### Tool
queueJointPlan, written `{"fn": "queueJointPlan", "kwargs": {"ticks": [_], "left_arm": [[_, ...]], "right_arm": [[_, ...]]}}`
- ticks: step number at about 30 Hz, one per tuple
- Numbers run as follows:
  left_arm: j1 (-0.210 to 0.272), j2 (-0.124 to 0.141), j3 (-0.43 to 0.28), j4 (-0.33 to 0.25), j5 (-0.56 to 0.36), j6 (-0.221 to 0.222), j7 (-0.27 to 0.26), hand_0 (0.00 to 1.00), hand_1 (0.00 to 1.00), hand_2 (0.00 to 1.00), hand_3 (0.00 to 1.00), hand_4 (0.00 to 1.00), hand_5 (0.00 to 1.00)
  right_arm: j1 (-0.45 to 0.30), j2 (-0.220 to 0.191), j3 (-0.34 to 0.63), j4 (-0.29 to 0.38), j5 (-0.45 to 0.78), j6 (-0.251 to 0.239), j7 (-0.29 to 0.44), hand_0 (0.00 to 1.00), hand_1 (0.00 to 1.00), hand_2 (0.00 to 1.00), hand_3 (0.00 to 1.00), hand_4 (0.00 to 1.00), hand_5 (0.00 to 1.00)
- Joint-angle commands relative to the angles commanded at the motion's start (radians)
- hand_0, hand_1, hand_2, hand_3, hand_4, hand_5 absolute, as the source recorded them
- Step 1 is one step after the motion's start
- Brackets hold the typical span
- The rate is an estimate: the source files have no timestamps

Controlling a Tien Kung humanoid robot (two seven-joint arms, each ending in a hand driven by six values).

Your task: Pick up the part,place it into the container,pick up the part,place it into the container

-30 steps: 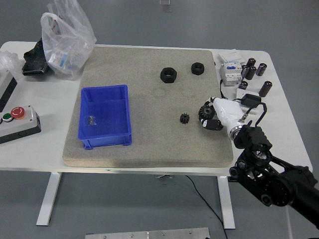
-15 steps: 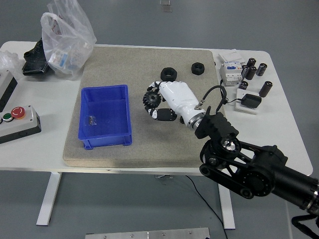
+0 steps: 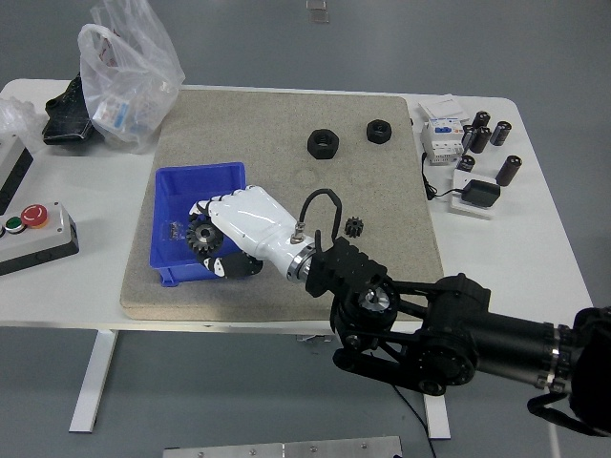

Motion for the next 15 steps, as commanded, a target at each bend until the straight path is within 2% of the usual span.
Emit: {"fn": "queueJointPlan", "kwargs": {"ticks": [5,6,11,12,15], "left_arm": [[0.000,0.000,0.000,0.000,0.001,0.000,0.000,0.665,0.461,0.527,0.626,0.623,0.241],[0.000,0.000,0.000,0.000,0.000,0.000,0.000,0.665,0.461,0.527,0.626,0.623,0.241],[-0.001,-0.001,0.001,0.000,0.000,0.000,0.000,0.665,0.461,0.527,0.626,0.623,0.241],[-0.001,-0.001,0.001,0.000,0.000,0.000,0.000,0.665,0.462,0.528,0.625,0.623,0.241],[-0.001,-0.001,0.000,0.000,0.001,0.000,0.000,0.665,0.462,0.528,0.625,0.623,0.241]], "right_arm": [[0.001,0.007,-0.003,-0.013,0.004,-0.009,-0.002,0.392,0.676,0.714,0.687,0.320,0.263],[0.001,0.008,-0.001,-0.015,0.005,-0.011,-0.003,0.419,0.722,0.793,0.775,0.463,0.277],[-0.002,0.009,0.002,-0.028,0.011,-0.015,-0.008,0.419,0.722,0.793,0.775,0.463,0.277],[-0.003,0.009,0.002,-0.030,0.012,-0.014,-0.008,0.429,0.730,0.805,0.796,0.503,0.293],[-0.007,0.008,0.008,-0.036,0.015,-0.012,-0.011,0.429,0.730,0.805,0.796,0.503,0.293]]}}
